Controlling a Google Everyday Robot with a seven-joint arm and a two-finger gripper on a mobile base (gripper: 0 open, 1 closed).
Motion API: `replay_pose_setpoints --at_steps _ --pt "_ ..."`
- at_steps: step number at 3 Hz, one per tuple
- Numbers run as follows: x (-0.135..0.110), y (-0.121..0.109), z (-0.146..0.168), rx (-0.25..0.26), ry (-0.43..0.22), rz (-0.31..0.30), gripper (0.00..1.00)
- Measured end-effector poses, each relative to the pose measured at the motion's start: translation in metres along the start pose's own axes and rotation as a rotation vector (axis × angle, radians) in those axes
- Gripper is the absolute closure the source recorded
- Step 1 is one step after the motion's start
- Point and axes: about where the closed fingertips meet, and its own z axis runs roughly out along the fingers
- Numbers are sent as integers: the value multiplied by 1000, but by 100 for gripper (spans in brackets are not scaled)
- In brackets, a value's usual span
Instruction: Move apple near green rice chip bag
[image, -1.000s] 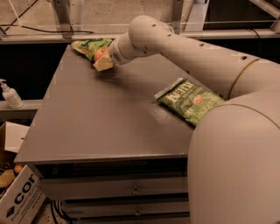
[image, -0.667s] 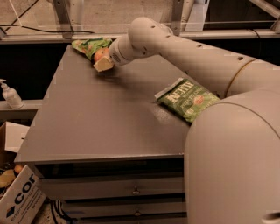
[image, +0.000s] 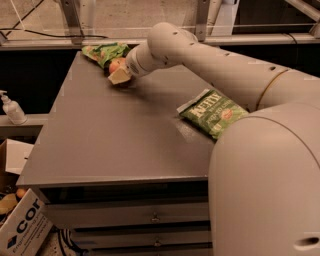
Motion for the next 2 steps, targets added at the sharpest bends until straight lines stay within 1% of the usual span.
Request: replay_pose_setpoints --at_steps 1,2 --pt "3 -1 0 0 2 3 12" --pt "5 -1 0 -7 -8 7 0"
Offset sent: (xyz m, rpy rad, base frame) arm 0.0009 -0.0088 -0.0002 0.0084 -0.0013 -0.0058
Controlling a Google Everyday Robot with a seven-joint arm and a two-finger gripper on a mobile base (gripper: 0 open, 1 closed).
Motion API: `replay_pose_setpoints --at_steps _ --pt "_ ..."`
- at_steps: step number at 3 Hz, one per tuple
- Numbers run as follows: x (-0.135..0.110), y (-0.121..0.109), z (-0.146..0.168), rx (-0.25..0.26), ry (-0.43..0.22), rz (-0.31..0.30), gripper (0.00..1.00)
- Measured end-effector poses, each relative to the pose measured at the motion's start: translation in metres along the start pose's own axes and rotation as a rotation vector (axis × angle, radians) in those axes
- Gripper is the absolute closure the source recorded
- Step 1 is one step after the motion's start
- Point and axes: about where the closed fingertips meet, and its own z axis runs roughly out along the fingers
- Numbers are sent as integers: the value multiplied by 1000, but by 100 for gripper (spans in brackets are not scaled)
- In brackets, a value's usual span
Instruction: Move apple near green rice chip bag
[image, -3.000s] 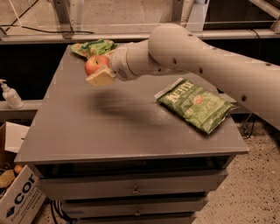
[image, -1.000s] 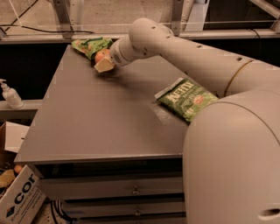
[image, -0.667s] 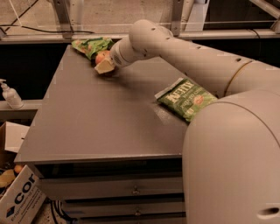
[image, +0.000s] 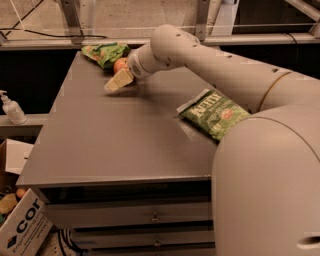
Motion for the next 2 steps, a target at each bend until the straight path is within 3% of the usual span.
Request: replay_pose_setpoints --at_steps 2 --pt "-14 2 -8 -18 -47 -17 0"
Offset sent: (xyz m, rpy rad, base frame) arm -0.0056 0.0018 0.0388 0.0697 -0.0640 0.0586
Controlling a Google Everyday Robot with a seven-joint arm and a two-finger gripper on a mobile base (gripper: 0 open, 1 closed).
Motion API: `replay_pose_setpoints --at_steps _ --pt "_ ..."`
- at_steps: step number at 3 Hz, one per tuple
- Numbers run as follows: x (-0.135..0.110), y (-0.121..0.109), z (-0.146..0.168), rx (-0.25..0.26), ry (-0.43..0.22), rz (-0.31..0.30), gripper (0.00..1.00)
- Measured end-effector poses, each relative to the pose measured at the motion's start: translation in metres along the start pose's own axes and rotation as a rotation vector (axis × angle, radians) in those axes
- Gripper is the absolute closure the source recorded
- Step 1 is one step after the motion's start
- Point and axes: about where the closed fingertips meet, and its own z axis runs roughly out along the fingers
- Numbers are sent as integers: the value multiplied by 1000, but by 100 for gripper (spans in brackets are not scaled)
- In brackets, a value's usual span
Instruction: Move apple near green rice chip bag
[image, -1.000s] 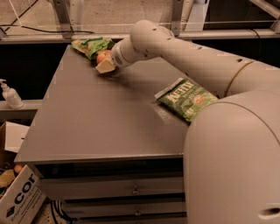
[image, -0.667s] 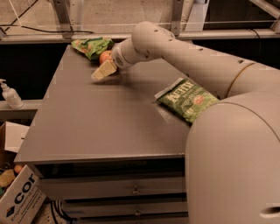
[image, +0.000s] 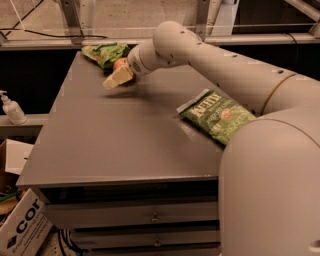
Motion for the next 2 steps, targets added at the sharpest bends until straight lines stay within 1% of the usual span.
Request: replay_pose_setpoints --at_steps 1,2 --pt "-19 -6 -36 16 -63 -27 0" --pt "-28 -24 -105 87 -95 -72 0"
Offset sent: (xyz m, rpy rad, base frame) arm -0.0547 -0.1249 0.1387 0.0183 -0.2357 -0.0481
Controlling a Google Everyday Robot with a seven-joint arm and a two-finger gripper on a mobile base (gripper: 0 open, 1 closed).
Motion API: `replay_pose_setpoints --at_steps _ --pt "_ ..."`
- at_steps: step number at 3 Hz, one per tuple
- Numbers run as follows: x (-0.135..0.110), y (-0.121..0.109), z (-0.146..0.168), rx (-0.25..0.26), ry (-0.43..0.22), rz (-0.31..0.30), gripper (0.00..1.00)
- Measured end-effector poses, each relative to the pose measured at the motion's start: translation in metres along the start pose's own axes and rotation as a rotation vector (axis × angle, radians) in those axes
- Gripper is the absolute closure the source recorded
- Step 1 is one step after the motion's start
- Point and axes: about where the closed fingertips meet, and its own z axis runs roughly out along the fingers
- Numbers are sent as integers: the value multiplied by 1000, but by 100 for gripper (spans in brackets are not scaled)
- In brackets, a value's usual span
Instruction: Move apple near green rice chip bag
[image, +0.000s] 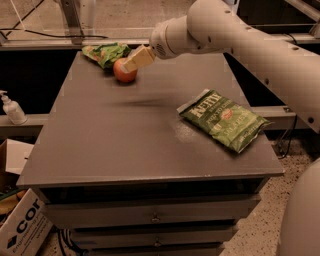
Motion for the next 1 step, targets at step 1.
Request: replay_pose_setpoints --at_steps 1 --pt "0 0 0 0 0 0 0"
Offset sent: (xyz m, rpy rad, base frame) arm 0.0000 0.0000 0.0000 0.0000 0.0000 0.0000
